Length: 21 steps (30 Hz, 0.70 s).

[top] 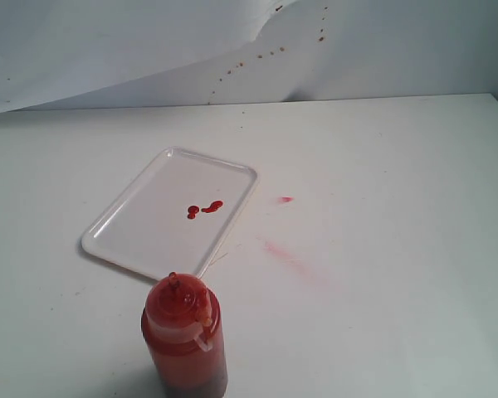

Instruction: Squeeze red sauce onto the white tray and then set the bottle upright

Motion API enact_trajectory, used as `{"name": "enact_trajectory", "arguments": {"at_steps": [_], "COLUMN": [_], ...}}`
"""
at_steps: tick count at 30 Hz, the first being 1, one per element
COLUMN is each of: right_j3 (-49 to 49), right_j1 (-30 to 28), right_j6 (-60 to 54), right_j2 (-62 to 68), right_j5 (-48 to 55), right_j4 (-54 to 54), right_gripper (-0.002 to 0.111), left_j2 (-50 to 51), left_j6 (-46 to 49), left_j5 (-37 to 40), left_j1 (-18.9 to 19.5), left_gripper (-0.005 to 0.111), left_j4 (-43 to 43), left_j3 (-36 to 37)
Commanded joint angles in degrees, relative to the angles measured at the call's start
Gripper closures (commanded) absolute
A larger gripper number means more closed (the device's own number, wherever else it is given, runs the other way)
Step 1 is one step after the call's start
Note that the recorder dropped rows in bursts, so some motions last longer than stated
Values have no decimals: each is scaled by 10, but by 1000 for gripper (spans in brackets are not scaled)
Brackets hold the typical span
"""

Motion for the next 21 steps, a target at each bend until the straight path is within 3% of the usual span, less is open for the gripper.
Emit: {"name": "enact_trajectory", "arguments": {"at_steps": [1,21], "right_j3": [2,2], "right_j1": [-4,-19], "right_j6": [-4,-1], "right_j2": [-4,-4], "right_j5": [1,1], "right_j4": [-1,1], "right_gripper": [3,3], "left_j2": [-2,-2], "left_j6": [3,3], "left_j5": [-4,-4], "left_j1": [3,3], "left_gripper": [107,107], "left_j4": [2,2], "left_j3": [2,2]}}
